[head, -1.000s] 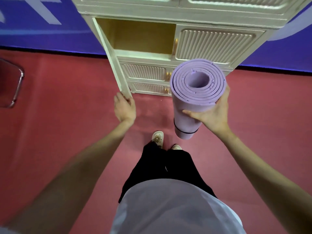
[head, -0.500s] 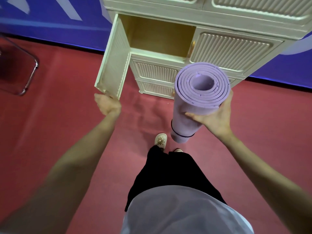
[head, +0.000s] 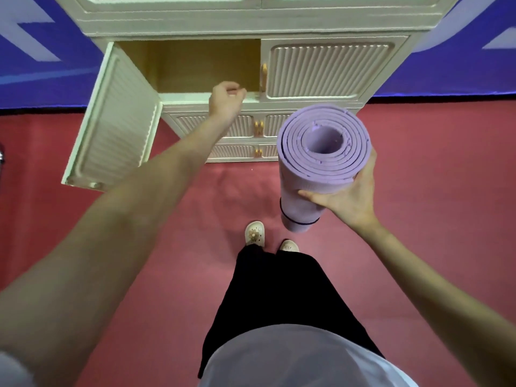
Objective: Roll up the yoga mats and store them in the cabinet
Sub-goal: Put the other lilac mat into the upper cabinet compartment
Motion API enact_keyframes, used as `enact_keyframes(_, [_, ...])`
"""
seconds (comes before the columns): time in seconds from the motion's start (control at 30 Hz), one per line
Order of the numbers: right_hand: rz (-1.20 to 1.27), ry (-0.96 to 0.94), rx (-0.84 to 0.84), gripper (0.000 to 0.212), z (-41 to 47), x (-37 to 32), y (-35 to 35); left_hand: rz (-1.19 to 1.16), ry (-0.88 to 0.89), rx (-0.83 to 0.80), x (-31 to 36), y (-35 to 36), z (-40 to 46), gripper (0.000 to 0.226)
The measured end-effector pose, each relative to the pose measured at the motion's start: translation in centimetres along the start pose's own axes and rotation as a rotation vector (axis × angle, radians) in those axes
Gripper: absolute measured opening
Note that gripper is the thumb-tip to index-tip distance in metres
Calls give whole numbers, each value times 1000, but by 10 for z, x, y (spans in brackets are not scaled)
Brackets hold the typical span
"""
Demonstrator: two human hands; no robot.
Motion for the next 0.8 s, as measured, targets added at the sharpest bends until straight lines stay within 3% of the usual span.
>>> enact_keyframes(0.1, [-14,7,41,116,2,7,-9,21,57,-105,28,33,27,44])
enact_keyframes(0.2, [-26,46,83,113,0,15,-19,79,72,-148,39,63,42,25])
enact_keyframes(0.3, [-26,60,111,113,-3,24,-30,166,67,-104,36,78,48,36])
enact_keyframes(0.5, [-40,93,137,118,-9,41,-47,346,238,-5,29,79,34,34])
enact_keyframes(0.6, [-23,124,142,117,-17,44,-53,376,314,-50,13,75,12,38])
enact_keyframes(0.8, [-24,163,168,118,-42,48,-77,412,463,-262,-6,75,-62,22])
Point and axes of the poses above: each hand's wrist, its own z-axis towards the middle knuckle, its own y-axis out of the palm, x = y × z, the point moved 3 cm from there along z, towards the middle knuckle, and after that the axes turned 6 degrees about x, right-handed, at the moved point
